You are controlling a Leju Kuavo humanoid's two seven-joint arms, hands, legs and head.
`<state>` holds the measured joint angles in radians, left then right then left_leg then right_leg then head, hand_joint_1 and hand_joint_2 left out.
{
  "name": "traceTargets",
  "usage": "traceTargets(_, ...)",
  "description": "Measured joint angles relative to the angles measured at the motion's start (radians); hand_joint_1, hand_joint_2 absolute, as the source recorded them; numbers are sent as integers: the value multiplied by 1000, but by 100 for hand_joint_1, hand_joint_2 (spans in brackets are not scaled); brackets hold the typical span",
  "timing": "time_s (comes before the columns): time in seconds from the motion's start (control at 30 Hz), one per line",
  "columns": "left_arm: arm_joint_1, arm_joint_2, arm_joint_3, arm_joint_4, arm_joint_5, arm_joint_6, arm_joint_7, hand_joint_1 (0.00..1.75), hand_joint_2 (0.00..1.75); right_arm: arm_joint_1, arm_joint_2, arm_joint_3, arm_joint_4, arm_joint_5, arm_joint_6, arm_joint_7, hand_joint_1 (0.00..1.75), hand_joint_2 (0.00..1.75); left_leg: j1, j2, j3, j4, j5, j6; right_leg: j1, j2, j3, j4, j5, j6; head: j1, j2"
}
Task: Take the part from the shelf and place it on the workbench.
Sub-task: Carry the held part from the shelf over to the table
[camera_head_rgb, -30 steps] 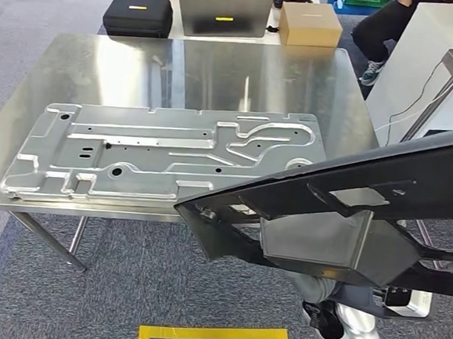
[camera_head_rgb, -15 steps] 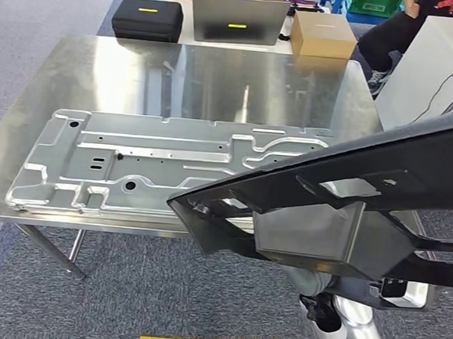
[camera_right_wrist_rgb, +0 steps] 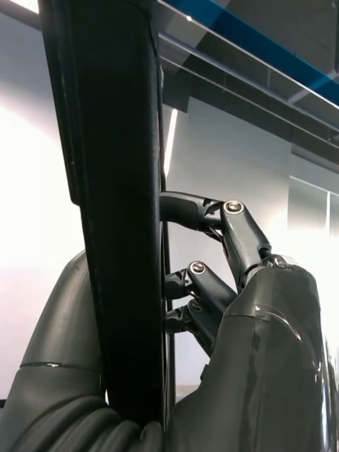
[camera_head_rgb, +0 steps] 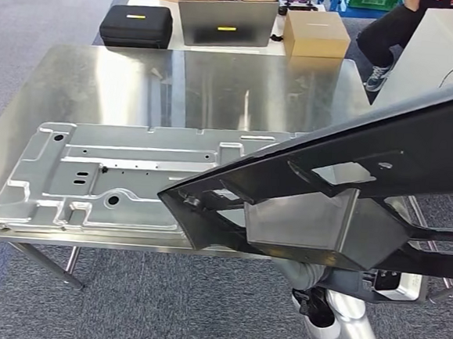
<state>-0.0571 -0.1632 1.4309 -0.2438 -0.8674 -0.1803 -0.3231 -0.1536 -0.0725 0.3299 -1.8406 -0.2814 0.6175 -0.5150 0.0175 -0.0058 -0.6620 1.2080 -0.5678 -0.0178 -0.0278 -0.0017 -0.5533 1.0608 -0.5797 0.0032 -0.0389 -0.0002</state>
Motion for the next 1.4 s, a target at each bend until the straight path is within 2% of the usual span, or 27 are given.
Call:
traceTargets(0.03, 0, 0, 0, 0, 0, 1, 0, 0, 175, -1, 0, 0, 0, -1, -1, 0, 175, 175, -2, 0, 18, -51, 33, 3, 1, 0, 7, 0, -6, 4, 0, 0)
traceTargets(0.07, 0, 0, 0, 0, -1, 1, 0, 0, 175, -1, 0, 0, 0, -1, -2, 0, 175, 175, -4, 0, 33, -91, 48, 8, 2, 1, 10, 0, -10, 9, 0, 0)
traceTargets(0.13, 0, 0, 0, 0, -1, 1, 0, 0, 175, -1, 0, 1, -1, -1, -4, 0, 175, 175, -10, 0, 41, -118, 38, 17, 4, 3, 7, -3, -12, 20, 0, 0)
traceTargets(0.23, 3, 0, 0, 0, -5, 1, 0, 0, 175, -2, 0, 2, -3, -2, -9, 0, 175, 175, -7, 0, 57, -142, 31, 31, 2, 2, 10, 2, -23, 34, 1, 0)
traceTargets(0.3, 2, 0, 0, 0, -10, 1, -1, 0, 175, -3, 0, 3, -3, -2, -10, 0, 175, 175, -3, 2, 71, -153, 29, 41, 2, 2, -27, 83, -64, 38, 1, 0)
traceTargets(0.37, 0, 0, 0, 0, -12, 1, -1, 0, 175, 0, -1, 4, -2, -2, -10, 0, 175, 175, -4, 3, 80, -154, 22, 49, 2, 2, -103, 213, -109, 40, 1, 0)
traceTargets(0.4, 0, 0, 0, 0, -12, 1, -1, 0, 175, 1, -2, 4, -1, -2, -10, 0, 175, 175, -5, 3, 85, -154, 18, 50, 2, 2, -132, 254, -110, 41, 1, 0)
traceTargets(0.43, 0, 0, 0, 0, -12, 1, -1, 0, 175, 2, -2, 4, 0, -2, -10, 0, 175, 175, -6, 3, 91, -154, 13, 50, 2, 2, -145, 259, -91, 40, 1, 0)
traceTargets(0.47, 1, 0, 0, 0, -12, 1, -1, 0, 175, 2, -3, 5, 0, -2, -10, -1, 175, 175, -6, 2, 100, -154, 7, 49, 2, 2, -138, 225, -54, 40, 1, 0)
traceTargets(0.53, 2, 0, 0, 0, -14, 1, -2, 0, 175, 0, -4, 5, 1, -2, -10, -1, 175, 175, -7, 1, 118, -154, -6, 43, 4, 2, -94, 104, 28, 34, 1, 0)
traceTargets(0.57, 0, 0, 0, 0, -15, 0, -2, 0, 175, -2, -5, 5, 1, -2, -10, -2, 175, 175, -8, 1, 122, -153, -11, 39, 6, 2, -75, 55, 47, 30, 1, 0)
traceTargets(0.6, -1, 0, 0, 0, -16, -1, -3, 0, 175, -4, -6, 5, 2, -2, -9, -2, 175, 175, -8, 1, 123, -153, -15, 34, 9, 3, -64, 27, 52, 25, 1, 0)
traceTargets(0.67, -4, 0, -1, 0, -17, -3, -4, 0, 175, -7, -9, 3, 4, -3, -9, -4, 175, 175, -9, 2, 123, -157, -17, 24, 13, 5, -59, 11, 42, 16, 1, 0)
traceTargets(0.77, -6, 0, -1, 0, -18, -6, -6, 0, 175, -10, -11, 0, 5, -4, -10, -6, 175, 175, -8, 2, 115, -130, -38, 9, 5, 2, -49, 1, 39, 1, 1, 0)
traceTargets(0.8, -6, 0, -1, 0, -19, -7, -6, 0, 175, -13, -12, -1, 6, -4, -10, -6, 175, 175, -6, 3, 92, -86, -59, 5, 3, 1, -44, -1, 37, -3, 1, 0)
traceTargets(0.87, -6, 0, -1, 0, -23, -8, -6, 0, 175, -18, -12, -2, 11, -4, -10, -5, 175, 175, -4, 2, 18, 40, -104, -1, 3, -1, -38, -1, 30, -10, 1, 0)
traceTargets(0.9, -5, 0, -1, 0, -26, -8, -6, 0, 175, -20, -13, -3, 14, -4, -10, -3, 175, 175, -4, 2, -15, 90, -112, -2, 4, -1, -34, -1, 26, -11, 1, 0)
traceTargets(0.93, -4, 0, -1, 0, -29, -8, -6, 0, 175, -21, -13, -4, 17, -5, -10, -2, 175, 175, -4, 3, -33, 106, -100, -2, 4, 0, -29, -1, 22, -10, 1, 0)
traceTargets(0.97, -3, 0, -1, 0, -30, -9, -6, 0, 175, -23, -14, -5, 20, -5, -10, 0, 175, 175, -4, 2, -33, 85, -67, 0, 4, 1, -21, -1, 17, -9, 1, 0)
traceTargets(1.03, -4, 0, -1, 0, -31, -9, -6, 0, 175, -30, -16, -8, 27, -6, -10, 6, 175, 175, -6, 2, 4, -28, 16, 9, 4, 2, -5, -1, 5, -5, 1, 0)
traceTargets(1.07, -4, 0, -2, 0, -31, -10, -5, 0, 175, -37, -17, -9, 32, -7, -10, 8, 175, 175, -9, 2, 23, -78, 43, 15, 5, 3, 0, -1, 0, -2, 1, 0)
traceTargets(1.1, -5, 0, -2, 0, -31, -10, -4, 0, 175, -43, -18, -10, 37, -7, -10, 10, 175, 175, -13, 2, 36, -112, 52, 21, 5, 4, 2, -2, -3, 2, 1, 0)
traceTargets(1.17, -6, 0, -2, 0, -32, -10, -3, 0, 175, -55, -19, -11, 46, -7, -10, 14, 175, 175, -18, 2, 43, -133, 44, 29, 5, 5, 0, -5, -4, 13, 1, 0)
traceTargets(1.27, -5, 0, -2, 0, -34, -10, -1, 0, 175, -73, -21, -13, 52, -6, -10, 24, 175, 175, -10, 3, 61, -158, 42, 41, 5, 4, 0, 10, -22, 27, 1, 0)
traceTargets(1.3, -6, 0, -2, 0, -34, -9, 0, 0, 175, -80, -23, -13, 54, -6, -10, 25, 175, 175, -7, 4, 69, -166, 43, 45, 5, 4, -13, 41, -40, 30, 1, 0)
traceTargets(1.37, -8, -2, -2, 0, -35, -9, 3, 0, 175, -89, -27, -14, 61, -6, -11, 28, 175, 175, -6, 5, 77, -168, 39, 51, 5, 4, -82, 168, -90, 35, 2, 0)
traceTargets(1.4, -9, -2, -2, 0, -35, -9, 5, 0, 175, -90, -29, -15, 64, -5, -12, 29, 175, 175, -6, 5, 80, -168, 36, 53, 5, 4, -119, 226, -105, 37, 2, 0)
